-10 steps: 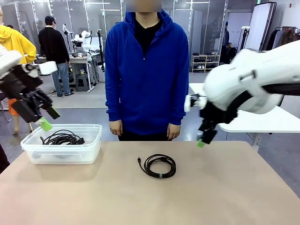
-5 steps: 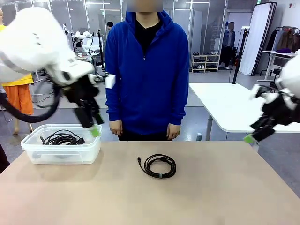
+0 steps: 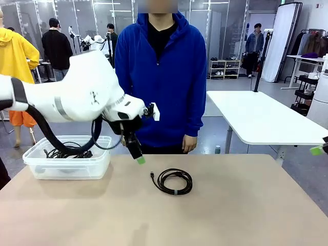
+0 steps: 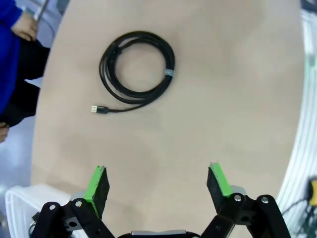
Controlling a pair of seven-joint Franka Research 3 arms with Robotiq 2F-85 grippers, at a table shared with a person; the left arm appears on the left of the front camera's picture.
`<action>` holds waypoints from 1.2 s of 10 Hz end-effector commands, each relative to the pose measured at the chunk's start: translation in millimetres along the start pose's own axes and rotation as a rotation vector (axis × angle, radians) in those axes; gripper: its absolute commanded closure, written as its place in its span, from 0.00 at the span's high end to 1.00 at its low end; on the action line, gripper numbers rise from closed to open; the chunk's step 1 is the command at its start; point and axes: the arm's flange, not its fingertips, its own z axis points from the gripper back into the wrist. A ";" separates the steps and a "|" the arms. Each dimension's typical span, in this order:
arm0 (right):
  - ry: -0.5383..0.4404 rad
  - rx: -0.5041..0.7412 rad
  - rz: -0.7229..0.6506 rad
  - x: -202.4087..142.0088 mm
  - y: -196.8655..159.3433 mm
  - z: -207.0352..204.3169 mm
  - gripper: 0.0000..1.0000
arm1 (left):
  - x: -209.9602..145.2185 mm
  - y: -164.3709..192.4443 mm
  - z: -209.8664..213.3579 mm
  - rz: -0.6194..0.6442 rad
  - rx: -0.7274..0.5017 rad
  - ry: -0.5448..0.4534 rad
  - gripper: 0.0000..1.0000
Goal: Organize and store the cables.
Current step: Place the USB Extension Cable into the Organizing box.
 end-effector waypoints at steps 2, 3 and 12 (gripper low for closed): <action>-0.057 -0.014 -0.038 -42.3 5.7 19.8 1.00 | -2.4 -8.2 -25.1 0.010 0.051 0.016 1.00; -0.088 0.033 0.032 -52.8 8.4 24.0 1.00 | -1.5 -8.2 -34.8 -0.005 0.064 0.012 1.00; -0.165 0.196 0.259 -80.1 19.3 29.0 1.00 | -7.6 -6.3 -56.4 -0.012 0.066 -0.004 1.00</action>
